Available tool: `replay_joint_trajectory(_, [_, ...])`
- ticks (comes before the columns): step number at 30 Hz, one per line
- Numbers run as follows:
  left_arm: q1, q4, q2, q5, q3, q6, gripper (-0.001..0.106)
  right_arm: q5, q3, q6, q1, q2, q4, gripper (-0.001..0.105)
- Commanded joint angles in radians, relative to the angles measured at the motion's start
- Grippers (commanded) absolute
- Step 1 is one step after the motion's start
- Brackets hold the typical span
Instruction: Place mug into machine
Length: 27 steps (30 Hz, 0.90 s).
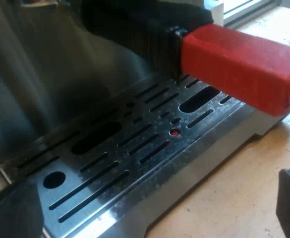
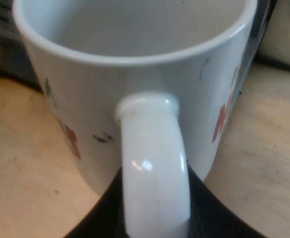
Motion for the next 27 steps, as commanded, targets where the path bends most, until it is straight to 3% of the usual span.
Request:
replay_joint_trajectory(1, [0.0, -0.018, 0.003, -0.011, -0.002, -0.004, 0.098, 0.01, -0.017, 0.002, 0.001, 0.06, -0.148, 0.0])
replay_joint_trajectory(8, [0.0, -0.018, 0.003, -0.011, -0.002, -0.004, 0.098, -0.014, -0.022, 0.004, 0.001, 0.241, -0.395, 0.0])
replay_joint_trajectory(27, [0.0, -0.018, 0.003, -0.009, -0.002, -0.007, 0.098, -0.061, -0.232, 0.004, 0.001, 0.66, -0.563, 0.0])
